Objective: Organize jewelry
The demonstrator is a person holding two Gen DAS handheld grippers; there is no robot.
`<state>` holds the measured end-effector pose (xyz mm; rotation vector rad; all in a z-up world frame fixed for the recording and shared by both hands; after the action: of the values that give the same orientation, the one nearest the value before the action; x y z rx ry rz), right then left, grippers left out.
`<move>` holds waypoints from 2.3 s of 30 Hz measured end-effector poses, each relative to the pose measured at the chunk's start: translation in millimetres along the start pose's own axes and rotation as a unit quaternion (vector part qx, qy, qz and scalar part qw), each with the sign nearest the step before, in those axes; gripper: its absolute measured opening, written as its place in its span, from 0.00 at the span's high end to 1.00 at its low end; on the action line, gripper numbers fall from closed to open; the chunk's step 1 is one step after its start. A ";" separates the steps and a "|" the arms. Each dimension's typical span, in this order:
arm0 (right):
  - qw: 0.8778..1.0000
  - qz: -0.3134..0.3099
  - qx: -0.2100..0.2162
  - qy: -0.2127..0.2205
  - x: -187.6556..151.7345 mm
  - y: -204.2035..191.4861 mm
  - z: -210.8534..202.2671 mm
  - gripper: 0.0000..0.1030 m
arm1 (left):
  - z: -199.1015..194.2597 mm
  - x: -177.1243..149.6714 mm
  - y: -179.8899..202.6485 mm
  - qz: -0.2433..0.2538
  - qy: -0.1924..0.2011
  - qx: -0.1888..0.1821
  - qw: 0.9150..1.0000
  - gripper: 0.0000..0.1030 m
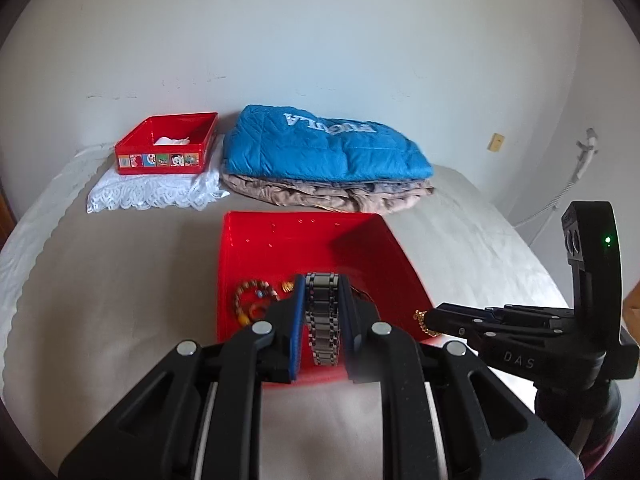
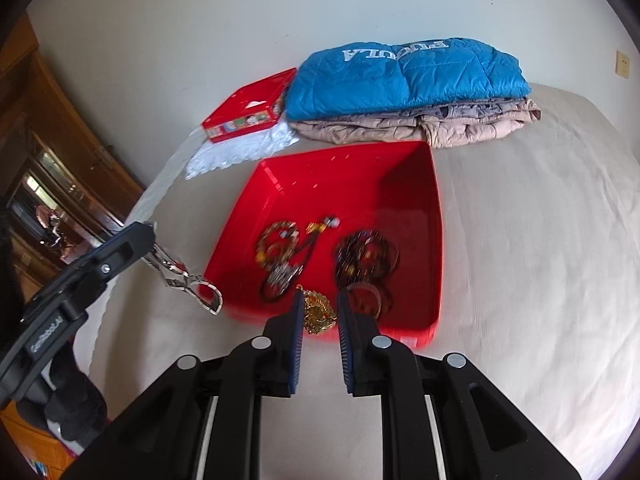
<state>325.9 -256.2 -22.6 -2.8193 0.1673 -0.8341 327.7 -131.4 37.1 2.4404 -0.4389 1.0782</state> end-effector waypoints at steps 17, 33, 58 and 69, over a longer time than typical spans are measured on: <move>0.999 -0.005 -0.021 -0.041 37.0 16.2 101.2 0.85 | 118.8 -6.4 -52.4 0.014 -0.072 0.048 0.996 0.86; 0.998 -0.020 -0.047 -0.022 43.3 19.7 108.5 0.57 | 125.7 -11.4 -52.6 0.034 -0.076 0.063 0.995 0.85; 0.998 -0.016 -0.063 0.021 46.7 27.5 85.6 0.38 | 112.2 -5.5 -57.6 0.021 -0.056 0.076 0.995 0.34; 0.996 -0.009 -0.077 0.033 36.1 38.7 60.3 0.14 | 80.2 -6.9 -71.1 -0.001 -0.047 0.104 0.993 0.13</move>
<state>387.1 -290.4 -61.6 -2.9409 0.2271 -0.9589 404.6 -110.3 -34.9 2.6820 -0.3678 1.0594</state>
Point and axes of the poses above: each gripper's, at about its wrist camera, not at the fingertips, and z roughly the way its jaws point, y to its right, x to its top, the point moved 10 cm from there along z, roughly the way its jaws point, and after that the axes turned 8 degrees about -x, right-handed, at the moved point
